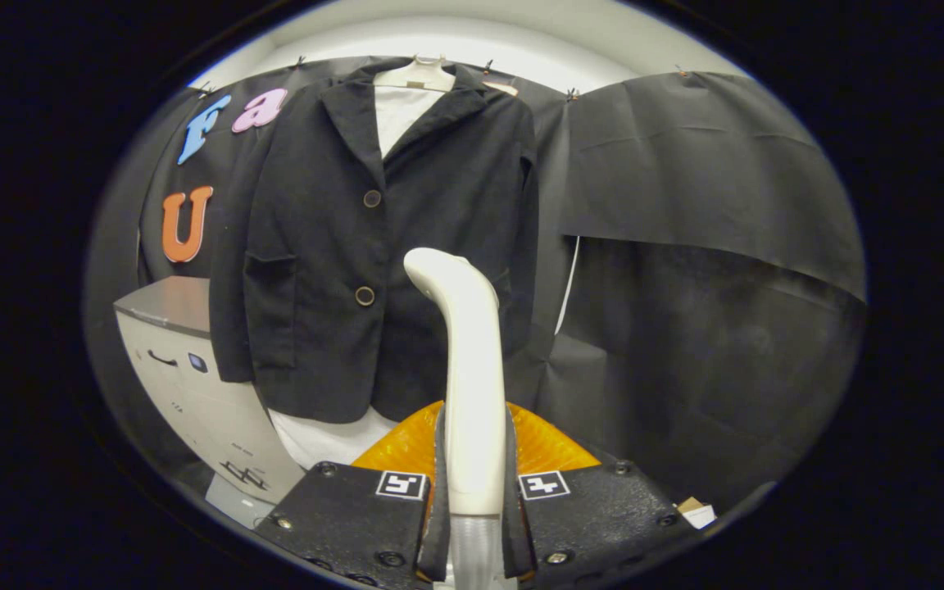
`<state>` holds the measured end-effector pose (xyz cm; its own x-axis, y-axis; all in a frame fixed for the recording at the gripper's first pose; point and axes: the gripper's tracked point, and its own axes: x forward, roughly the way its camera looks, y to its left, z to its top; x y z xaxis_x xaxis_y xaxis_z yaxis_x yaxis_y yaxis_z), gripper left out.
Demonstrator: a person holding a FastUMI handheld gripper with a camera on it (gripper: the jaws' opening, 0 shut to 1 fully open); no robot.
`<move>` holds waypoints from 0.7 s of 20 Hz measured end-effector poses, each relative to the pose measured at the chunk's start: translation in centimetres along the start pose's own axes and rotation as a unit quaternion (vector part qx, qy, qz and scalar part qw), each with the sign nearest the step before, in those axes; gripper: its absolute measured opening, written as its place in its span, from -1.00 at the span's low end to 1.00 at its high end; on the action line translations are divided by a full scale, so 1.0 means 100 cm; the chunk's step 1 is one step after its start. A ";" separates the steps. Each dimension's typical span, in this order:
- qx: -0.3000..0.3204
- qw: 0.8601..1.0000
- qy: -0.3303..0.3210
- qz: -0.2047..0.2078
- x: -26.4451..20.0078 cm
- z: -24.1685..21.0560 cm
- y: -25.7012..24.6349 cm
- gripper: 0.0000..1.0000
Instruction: Iron the clothes twice with a garment steamer, once on the left side and once on the right side.
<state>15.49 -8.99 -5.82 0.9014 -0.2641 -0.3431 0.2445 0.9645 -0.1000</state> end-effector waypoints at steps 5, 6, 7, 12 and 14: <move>-0.014 1.000 0.023 0.006 0.000 -0.025 0.006 -0.44; -0.015 0.999 0.029 0.006 0.000 -0.030 0.007 -0.44; -0.015 0.999 0.035 0.007 0.001 -0.036 0.009 -0.44; -0.016 0.998 0.063 0.004 0.002 -0.063 0.013 -0.44; -0.021 0.997 0.070 0.009 0.002 -0.073 0.015 -0.44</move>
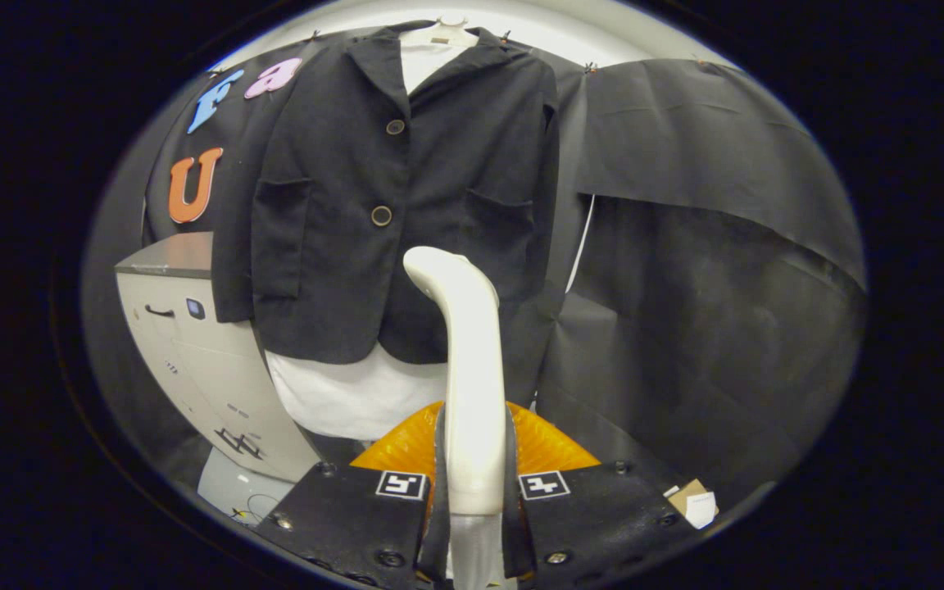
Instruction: Iron the clothes twice with a garment steamer, once on the left side and once on the right side.
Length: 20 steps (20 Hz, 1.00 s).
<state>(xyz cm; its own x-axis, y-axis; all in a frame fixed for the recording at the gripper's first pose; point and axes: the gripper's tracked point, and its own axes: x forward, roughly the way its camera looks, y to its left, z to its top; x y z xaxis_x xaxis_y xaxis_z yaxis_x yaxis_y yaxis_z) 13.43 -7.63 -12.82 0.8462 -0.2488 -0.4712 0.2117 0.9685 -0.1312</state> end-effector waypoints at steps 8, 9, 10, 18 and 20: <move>-0.002 0.999 0.034 -0.006 0.003 -0.034 0.013 -0.44; -0.001 0.999 0.039 -0.006 0.001 -0.039 0.014 -0.44; 0.000 0.999 0.044 -0.004 0.000 -0.043 0.017 -0.44; 0.007 0.998 0.058 0.001 -0.036 -0.057 0.032 -0.43; 0.014 0.999 0.049 0.004 -0.051 -0.050 0.033 -0.43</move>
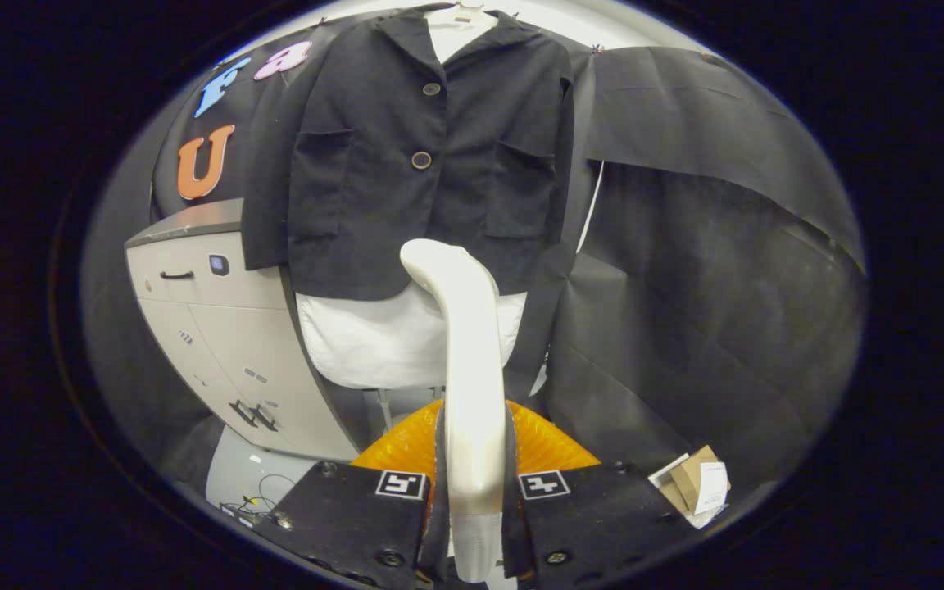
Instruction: Iron the clothes twice with a garment steamer, once on the left side and once on the right side.
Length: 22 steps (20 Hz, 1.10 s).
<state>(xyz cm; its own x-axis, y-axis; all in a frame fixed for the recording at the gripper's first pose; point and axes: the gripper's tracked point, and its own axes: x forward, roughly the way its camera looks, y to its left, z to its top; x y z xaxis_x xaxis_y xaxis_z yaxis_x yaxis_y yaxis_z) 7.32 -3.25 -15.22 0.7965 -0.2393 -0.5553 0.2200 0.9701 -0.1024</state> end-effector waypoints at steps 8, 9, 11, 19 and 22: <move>0.031 0.998 -0.049 0.016 -0.080 0.032 -0.013 -0.44; 0.034 0.998 -0.058 0.019 -0.089 0.037 -0.016 -0.44; 0.040 0.996 -0.076 0.028 -0.108 0.047 -0.020 -0.44; 0.026 0.986 -0.131 0.095 -0.158 0.056 -0.053 -0.44; 0.010 0.984 -0.127 0.122 -0.174 0.036 -0.069 -0.44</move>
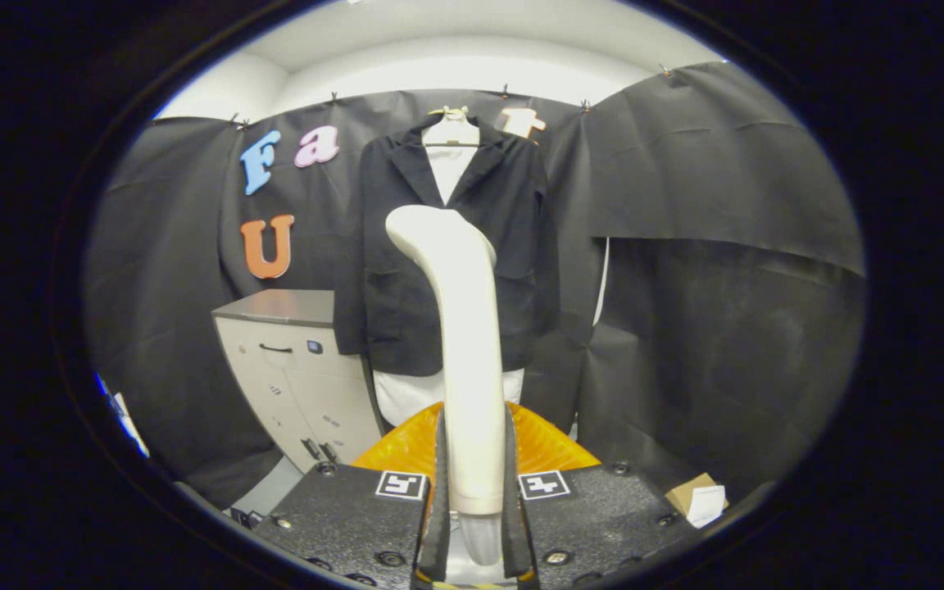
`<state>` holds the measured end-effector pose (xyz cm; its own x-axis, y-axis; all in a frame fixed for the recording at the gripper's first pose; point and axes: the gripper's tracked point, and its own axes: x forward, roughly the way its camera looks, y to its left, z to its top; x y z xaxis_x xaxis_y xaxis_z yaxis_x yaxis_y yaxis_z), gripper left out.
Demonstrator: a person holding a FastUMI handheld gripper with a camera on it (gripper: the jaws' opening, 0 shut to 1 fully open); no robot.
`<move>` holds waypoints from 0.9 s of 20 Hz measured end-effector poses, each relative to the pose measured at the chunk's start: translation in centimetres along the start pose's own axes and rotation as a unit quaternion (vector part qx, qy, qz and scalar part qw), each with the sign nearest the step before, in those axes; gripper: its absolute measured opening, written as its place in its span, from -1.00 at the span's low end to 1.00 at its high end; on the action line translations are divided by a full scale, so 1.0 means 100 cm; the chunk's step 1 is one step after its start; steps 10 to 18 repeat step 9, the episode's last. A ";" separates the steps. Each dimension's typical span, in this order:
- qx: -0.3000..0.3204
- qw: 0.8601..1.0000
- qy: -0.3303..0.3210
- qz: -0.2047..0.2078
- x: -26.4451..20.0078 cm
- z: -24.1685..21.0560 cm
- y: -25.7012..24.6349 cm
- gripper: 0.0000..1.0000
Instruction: Iron the clothes twice with a garment steamer, once on the left side and once on the right side.
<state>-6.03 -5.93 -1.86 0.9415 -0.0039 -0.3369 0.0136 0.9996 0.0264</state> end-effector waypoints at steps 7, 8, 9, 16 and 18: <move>0.011 0.999 0.015 0.030 -0.033 -0.033 -0.026 -0.44; 0.015 0.999 0.015 0.031 -0.035 -0.035 -0.029 -0.44; 0.020 0.999 0.015 0.031 -0.038 -0.037 -0.031 -0.44; 0.020 0.999 0.015 0.031 -0.038 -0.037 -0.031 -0.44; 0.020 0.999 0.015 0.031 -0.038 -0.037 -0.031 -0.44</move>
